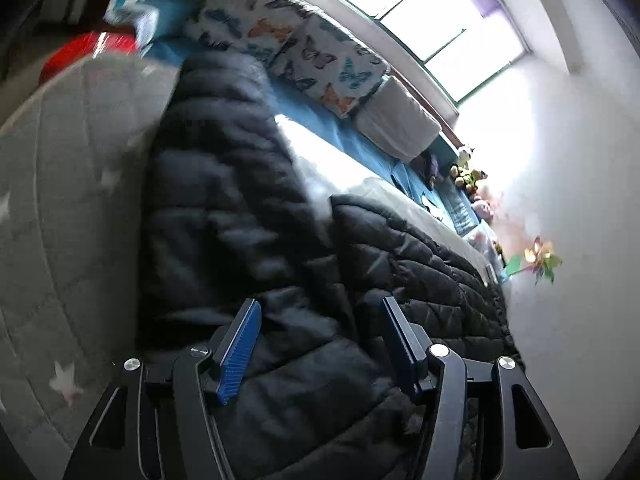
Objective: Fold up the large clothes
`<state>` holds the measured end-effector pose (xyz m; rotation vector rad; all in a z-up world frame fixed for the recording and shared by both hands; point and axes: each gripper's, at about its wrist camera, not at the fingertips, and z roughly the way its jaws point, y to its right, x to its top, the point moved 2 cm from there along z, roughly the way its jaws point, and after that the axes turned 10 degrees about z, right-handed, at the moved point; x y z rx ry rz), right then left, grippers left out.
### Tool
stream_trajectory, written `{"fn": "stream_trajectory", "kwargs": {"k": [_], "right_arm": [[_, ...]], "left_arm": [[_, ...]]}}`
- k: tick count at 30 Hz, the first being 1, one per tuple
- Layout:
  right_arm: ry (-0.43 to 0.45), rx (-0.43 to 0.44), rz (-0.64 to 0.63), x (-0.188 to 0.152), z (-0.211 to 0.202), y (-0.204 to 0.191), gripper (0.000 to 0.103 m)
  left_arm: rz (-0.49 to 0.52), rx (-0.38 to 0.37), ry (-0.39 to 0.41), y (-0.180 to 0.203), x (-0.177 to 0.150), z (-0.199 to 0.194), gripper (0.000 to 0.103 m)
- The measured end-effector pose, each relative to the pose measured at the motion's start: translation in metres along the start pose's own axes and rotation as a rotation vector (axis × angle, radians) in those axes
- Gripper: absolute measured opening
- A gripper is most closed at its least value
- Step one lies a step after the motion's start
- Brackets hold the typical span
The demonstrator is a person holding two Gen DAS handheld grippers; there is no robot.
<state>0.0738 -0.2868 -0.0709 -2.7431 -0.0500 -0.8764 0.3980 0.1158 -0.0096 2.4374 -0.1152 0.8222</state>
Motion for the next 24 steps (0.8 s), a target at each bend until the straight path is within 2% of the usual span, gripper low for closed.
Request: {"fn": "stream_trajectory", "kwargs": {"k": [2, 3, 5, 7, 10, 14, 17, 20, 22, 24], "right_arm": [[0.000, 0.000, -0.001, 0.000, 0.000, 0.000, 0.103], [0.001, 0.001, -0.001, -0.001, 0.000, 0.000, 0.103], [0.002, 0.004, -0.002, 0.000, 0.001, 0.001, 0.103], [0.000, 0.005, -0.002, 0.001, 0.002, 0.001, 0.103], [-0.006, 0.004, -0.008, 0.001, 0.004, 0.000, 0.103], [-0.007, 0.001, -0.015, 0.002, 0.005, -0.001, 0.103], [-0.005, 0.003, -0.016, 0.001, 0.005, 0.000, 0.103], [-0.002, 0.007, -0.019, 0.001, 0.006, 0.000, 0.103], [-0.001, 0.007, -0.021, 0.001, 0.006, 0.000, 0.103], [0.001, 0.006, -0.023, 0.002, 0.006, 0.000, 0.103]], "left_arm": [[0.028, 0.043, 0.067, 0.001, 0.010, -0.010, 0.066], [0.016, 0.085, 0.107, -0.006, 0.018, -0.017, 0.066], [-0.021, 0.132, 0.132, -0.015, 0.024, -0.028, 0.066], [-0.064, 0.169, 0.118, -0.034, 0.037, -0.025, 0.066], [-0.116, 0.179, 0.094, -0.059, 0.052, -0.014, 0.066], [-0.153, 0.261, 0.078, -0.090, 0.071, 0.004, 0.066], [-0.225, 0.240, 0.047, -0.118, 0.079, 0.017, 0.070], [-0.309, 0.077, 0.046, -0.137, 0.078, 0.030, 0.071], [-0.349, 0.030, 0.057, -0.146, 0.077, 0.036, 0.071], [-0.341, 0.005, 0.050, -0.150, 0.080, 0.047, 0.071]]}}
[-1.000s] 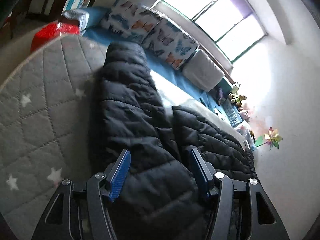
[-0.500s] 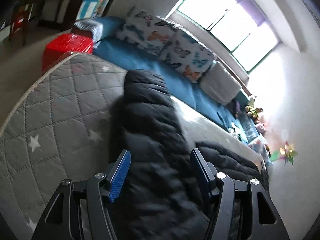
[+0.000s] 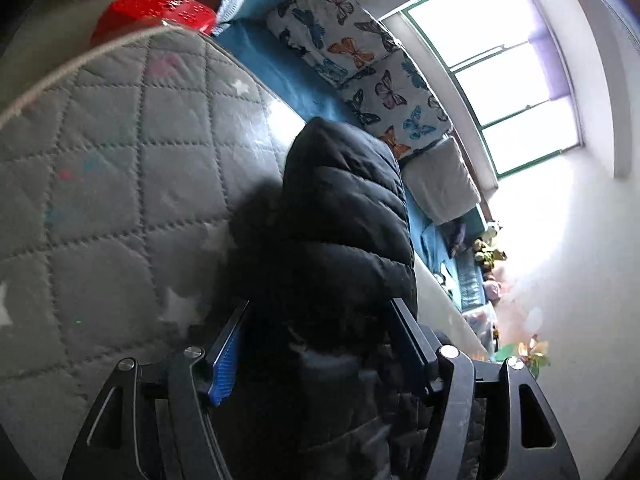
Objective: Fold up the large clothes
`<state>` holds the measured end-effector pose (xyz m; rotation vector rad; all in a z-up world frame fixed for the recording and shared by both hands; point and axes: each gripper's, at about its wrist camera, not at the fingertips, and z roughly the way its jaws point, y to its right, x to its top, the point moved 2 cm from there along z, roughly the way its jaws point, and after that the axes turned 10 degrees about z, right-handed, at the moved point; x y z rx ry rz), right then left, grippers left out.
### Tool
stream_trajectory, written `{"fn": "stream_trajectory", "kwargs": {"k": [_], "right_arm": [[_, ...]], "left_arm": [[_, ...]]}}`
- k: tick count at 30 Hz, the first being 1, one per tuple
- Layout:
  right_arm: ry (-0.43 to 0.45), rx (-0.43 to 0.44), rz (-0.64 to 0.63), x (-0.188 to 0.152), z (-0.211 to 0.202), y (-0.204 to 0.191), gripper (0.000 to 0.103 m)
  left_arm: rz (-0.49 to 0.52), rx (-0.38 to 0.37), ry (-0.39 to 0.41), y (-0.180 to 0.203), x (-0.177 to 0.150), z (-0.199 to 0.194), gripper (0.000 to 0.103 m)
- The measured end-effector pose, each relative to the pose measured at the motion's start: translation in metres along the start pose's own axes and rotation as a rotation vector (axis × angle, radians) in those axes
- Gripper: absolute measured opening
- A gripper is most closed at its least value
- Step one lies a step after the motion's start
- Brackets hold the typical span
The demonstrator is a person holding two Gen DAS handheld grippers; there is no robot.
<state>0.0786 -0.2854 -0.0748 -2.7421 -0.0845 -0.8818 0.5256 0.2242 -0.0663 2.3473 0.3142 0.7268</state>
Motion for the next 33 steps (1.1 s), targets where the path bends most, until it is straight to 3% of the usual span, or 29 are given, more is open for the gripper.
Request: {"fn": "stream_trajectory", "kwargs": {"k": [3, 5, 8, 12, 15, 20, 26, 29, 33], "right_arm": [[0.002, -0.001, 0.001, 0.000, 0.000, 0.000, 0.103], [0.005, -0.002, 0.000, 0.000, 0.000, 0.000, 0.103], [0.007, -0.004, 0.000, 0.000, -0.001, 0.000, 0.103], [0.012, -0.009, 0.003, 0.001, 0.000, -0.001, 0.103], [0.018, -0.014, 0.006, 0.001, -0.001, -0.001, 0.103], [0.025, -0.013, 0.011, 0.001, -0.003, -0.001, 0.103], [0.055, 0.008, 0.034, 0.002, -0.016, 0.004, 0.103], [0.089, 0.016, 0.065, 0.003, -0.029, 0.013, 0.103], [0.134, 0.035, 0.126, 0.002, -0.046, 0.030, 0.103]], "left_arm": [[-0.010, -0.027, 0.003, -0.005, 0.003, 0.010, 0.059], [-0.011, -0.042, -0.001, -0.006, 0.005, 0.013, 0.031], [0.035, -0.033, 0.035, 0.010, 0.007, 0.004, 0.013], [0.120, 0.000, 0.133, 0.049, 0.013, -0.037, 0.012], [0.193, -0.023, 0.213, 0.089, 0.011, -0.082, 0.012], [0.391, -0.002, 0.338, 0.177, -0.022, -0.165, 0.012], [0.607, -0.014, 0.407, 0.266, -0.115, -0.229, 0.012], [0.700, -0.031, 0.404, 0.305, -0.170, -0.235, 0.012], [0.782, -0.114, 0.352, 0.344, -0.248, -0.217, 0.012]]}}
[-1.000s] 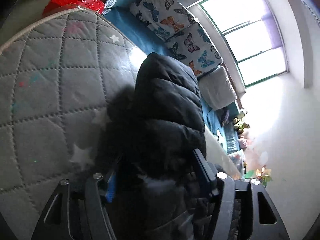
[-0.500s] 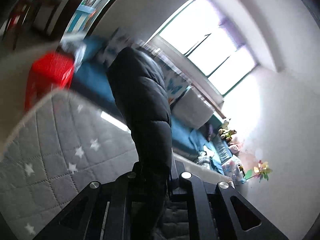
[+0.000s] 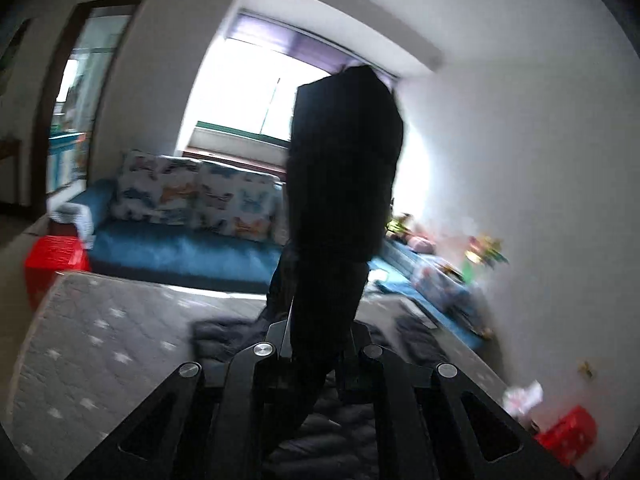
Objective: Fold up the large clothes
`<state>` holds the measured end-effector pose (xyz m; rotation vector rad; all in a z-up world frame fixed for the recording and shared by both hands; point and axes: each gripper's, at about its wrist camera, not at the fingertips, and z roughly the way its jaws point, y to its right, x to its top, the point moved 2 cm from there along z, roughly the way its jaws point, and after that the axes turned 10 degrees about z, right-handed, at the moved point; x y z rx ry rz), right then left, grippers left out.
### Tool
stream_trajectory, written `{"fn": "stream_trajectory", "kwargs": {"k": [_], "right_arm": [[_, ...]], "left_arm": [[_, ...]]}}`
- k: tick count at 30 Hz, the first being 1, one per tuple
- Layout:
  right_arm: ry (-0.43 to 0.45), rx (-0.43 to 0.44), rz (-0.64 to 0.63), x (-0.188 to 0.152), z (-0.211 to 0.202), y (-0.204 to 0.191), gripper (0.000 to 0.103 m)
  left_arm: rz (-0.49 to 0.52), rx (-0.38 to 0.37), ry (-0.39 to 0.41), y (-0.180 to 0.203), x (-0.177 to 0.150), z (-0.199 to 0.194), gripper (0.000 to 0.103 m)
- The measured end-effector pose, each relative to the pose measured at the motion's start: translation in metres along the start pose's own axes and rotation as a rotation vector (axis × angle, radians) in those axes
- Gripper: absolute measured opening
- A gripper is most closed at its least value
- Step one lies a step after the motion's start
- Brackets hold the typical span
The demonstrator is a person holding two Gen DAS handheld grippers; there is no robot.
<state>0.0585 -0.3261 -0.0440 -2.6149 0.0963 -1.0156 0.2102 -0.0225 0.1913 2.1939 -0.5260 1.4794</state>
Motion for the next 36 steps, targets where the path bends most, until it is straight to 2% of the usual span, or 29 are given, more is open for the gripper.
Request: {"fn": "stream_trajectory", "kwargs": {"k": [3, 6, 9, 11, 14, 16, 17, 19, 21, 22, 23, 25, 30, 34, 36], "right_arm": [[0.032, 0.010, 0.060, 0.000, -0.011, 0.015, 0.103], [0.059, 0.000, 0.090, -0.003, -0.022, 0.026, 0.103], [0.079, -0.018, 0.117, -0.007, -0.029, 0.037, 0.103], [0.083, -0.028, 0.137, -0.009, -0.032, 0.044, 0.103], [0.086, -0.052, 0.163, -0.015, -0.038, 0.053, 0.103], [0.089, -0.065, 0.171, -0.019, -0.045, 0.060, 0.103], [0.091, -0.079, 0.176, -0.021, -0.048, 0.063, 0.103], [0.096, -0.093, 0.181, -0.021, -0.054, 0.068, 0.103], [0.110, -0.114, 0.182, -0.019, -0.063, 0.071, 0.103], [0.119, -0.121, 0.184, -0.018, -0.067, 0.072, 0.103], [0.135, -0.125, 0.187, -0.015, -0.073, 0.072, 0.103], [0.178, -0.123, 0.189, -0.006, -0.085, 0.071, 0.103], [0.260, -0.085, 0.173, 0.011, -0.106, 0.059, 0.103], [0.269, -0.055, 0.114, 0.019, -0.104, 0.038, 0.103], [0.248, -0.035, 0.078, 0.022, -0.094, 0.026, 0.103]], "left_arm": [[0.028, -0.077, -0.053, 0.054, -0.033, 0.020, 0.012], [0.068, -0.156, -0.142, 0.106, -0.074, 0.049, 0.012], [0.106, -0.226, -0.275, 0.150, -0.121, 0.088, 0.012], [0.124, -0.272, -0.399, 0.174, -0.161, 0.119, 0.013], [0.125, -0.281, -0.559, 0.188, -0.214, 0.159, 0.013], [0.166, -0.273, -0.641, 0.198, -0.243, 0.174, 0.014], [0.185, -0.269, -0.656, 0.206, -0.255, 0.176, 0.014], [0.219, -0.268, -0.654, 0.210, -0.263, 0.177, 0.018], [0.227, -0.290, -0.624, 0.209, -0.255, 0.170, 0.027], [0.227, -0.308, -0.606, 0.207, -0.249, 0.168, 0.040], [0.229, -0.321, -0.589, 0.208, -0.247, 0.165, 0.064], [0.231, -0.336, -0.551, 0.207, -0.228, 0.159, 0.089], [0.245, -0.373, -0.497, 0.213, -0.196, 0.125, 0.089], [0.160, -0.331, -0.428, 0.167, -0.157, 0.092, 0.089], [0.126, -0.257, -0.387, 0.131, -0.141, 0.078, 0.089]]}}
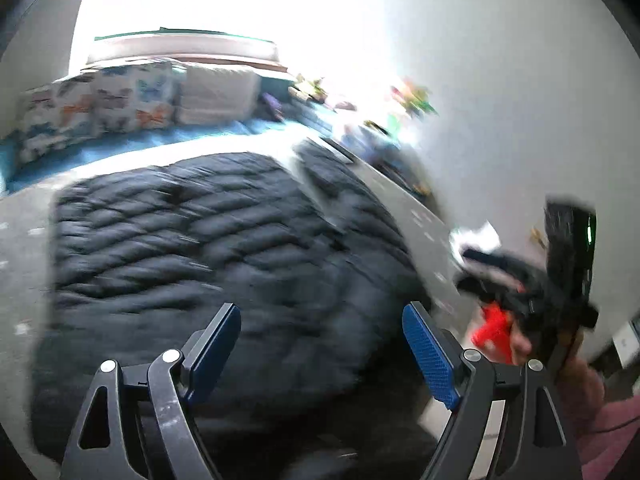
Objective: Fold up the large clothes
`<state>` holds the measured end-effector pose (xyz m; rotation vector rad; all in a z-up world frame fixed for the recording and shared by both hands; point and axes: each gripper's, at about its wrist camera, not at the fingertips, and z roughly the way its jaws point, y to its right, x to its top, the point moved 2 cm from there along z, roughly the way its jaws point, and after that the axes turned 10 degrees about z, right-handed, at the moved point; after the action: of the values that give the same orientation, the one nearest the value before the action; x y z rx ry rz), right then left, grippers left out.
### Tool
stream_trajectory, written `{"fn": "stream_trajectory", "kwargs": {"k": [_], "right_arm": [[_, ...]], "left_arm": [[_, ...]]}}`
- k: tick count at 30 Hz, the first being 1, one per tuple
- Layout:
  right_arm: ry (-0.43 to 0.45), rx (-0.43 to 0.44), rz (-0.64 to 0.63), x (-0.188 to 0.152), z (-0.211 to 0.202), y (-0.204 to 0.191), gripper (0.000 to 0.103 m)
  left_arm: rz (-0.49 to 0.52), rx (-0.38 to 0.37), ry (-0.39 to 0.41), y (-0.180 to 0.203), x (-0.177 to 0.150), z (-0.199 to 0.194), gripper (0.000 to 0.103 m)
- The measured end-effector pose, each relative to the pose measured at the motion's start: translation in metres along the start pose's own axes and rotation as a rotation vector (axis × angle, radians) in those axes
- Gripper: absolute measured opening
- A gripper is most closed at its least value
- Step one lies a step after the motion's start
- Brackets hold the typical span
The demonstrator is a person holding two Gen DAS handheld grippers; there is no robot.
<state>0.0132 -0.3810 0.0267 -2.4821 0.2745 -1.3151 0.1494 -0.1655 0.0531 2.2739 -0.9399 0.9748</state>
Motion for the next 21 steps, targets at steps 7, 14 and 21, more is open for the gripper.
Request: {"fn": "stream_trajectory", "kwargs": {"k": [7, 14, 21], "right_arm": [[-0.075, 0.082, -0.099, -0.010, 0.030, -0.042, 0.103], [-0.168, 0.142, -0.154, -0.023, 0.063, -0.068, 0.103], [-0.278, 0.039, -0.157, -0.046, 0.095, -0.043, 0.103]], "left_arm": [[-0.121, 0.299, 0.005, -0.115, -0.016, -0.056, 0.085], [-0.201, 0.242, -0.101, -0.155, -0.069, -0.027, 0.066], [-0.039, 0.334, -0.127, -0.116, -0.098, -0.003, 0.066]]}}
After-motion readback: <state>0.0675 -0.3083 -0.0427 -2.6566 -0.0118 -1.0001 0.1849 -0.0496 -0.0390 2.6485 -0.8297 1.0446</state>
